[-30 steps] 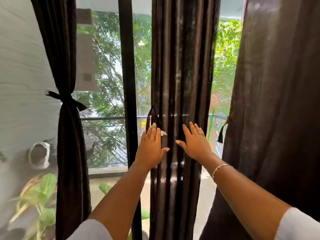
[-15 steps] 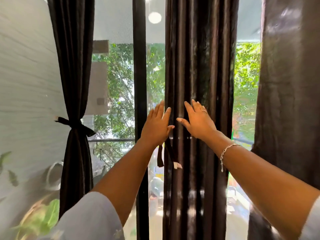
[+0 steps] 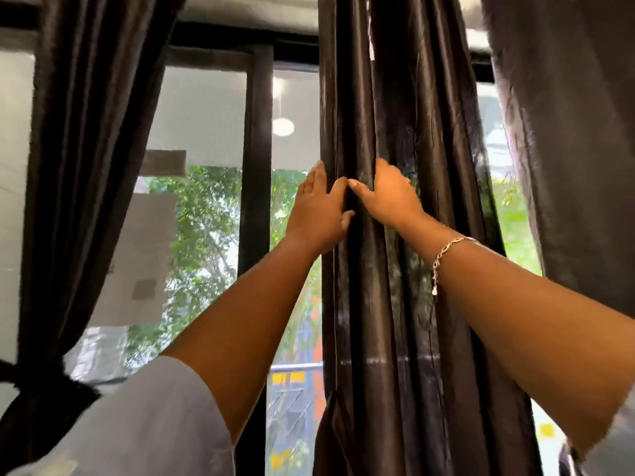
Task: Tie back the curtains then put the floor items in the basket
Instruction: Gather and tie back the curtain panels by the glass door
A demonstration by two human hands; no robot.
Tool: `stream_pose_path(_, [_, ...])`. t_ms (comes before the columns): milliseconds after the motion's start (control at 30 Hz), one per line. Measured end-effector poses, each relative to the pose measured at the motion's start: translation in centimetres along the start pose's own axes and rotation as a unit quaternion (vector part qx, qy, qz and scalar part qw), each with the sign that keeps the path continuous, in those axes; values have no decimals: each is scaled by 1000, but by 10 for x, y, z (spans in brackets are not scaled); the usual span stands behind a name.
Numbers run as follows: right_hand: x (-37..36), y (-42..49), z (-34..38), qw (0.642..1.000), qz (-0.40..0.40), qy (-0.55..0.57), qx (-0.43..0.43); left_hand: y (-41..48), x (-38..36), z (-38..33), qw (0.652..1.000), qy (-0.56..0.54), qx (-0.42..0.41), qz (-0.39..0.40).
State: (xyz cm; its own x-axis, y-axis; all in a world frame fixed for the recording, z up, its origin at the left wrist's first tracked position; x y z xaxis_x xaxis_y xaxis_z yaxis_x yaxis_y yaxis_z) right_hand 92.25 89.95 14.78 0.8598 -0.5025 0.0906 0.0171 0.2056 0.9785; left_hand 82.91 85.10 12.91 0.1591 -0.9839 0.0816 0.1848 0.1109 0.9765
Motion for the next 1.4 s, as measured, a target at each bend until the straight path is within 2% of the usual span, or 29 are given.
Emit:
stream_pose_path(133, [-4, 33, -4, 999, -29, 8, -34, 32, -9, 11, 999, -21, 45, -23])
stream_pose_path(267, [-3, 64, -7, 994, -54, 65, -71, 54, -8, 17, 995, -62, 59, -56])
stream_pose_path(467, [-1, 93, 8, 988, -88, 106, -64, 59, 20, 73, 989, -51, 74, -119])
stream_pose_path(700, [-31, 101, 55, 989, -83, 115, -31, 45, 101, 193, 980, 100, 123, -120])
stream_pose_path(833, [-51, 99, 87, 987, -62, 148, -17, 31, 177, 256, 951, 206, 189, -131])
stream_pose_path(933, [-61, 99, 111, 982, -51, 181, 1, 18, 213, 282, 936, 233, 233, -123])
stream_pose_path(1067, [-71, 96, 123, 981, -38, 192, -1, 22, 212, 266, 951, 188, 217, -114])
stream_pose_path(1233, [-51, 99, 108, 974, -106, 197, -26, 30, 194, 232, 975, 99, 165, -107])
stream_pose_path(1400, [-25, 105, 88, 972, -154, 173, -46, 37, 172, 227, 980, -3, 183, -83])
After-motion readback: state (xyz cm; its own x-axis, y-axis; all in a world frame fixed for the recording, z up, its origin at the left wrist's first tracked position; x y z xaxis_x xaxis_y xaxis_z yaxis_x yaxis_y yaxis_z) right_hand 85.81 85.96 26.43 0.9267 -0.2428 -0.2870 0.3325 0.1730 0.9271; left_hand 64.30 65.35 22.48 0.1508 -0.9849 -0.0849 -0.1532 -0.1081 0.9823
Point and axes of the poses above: each hand's wrist, its own y-axis towards the middle knuckle, its own x-axis out of the back of the hand, z = x × y, the point moved 8 cm from there along y, towards the middle knuckle, and after that the axes turned 11 degrees about -z, right-handed, at the moved point
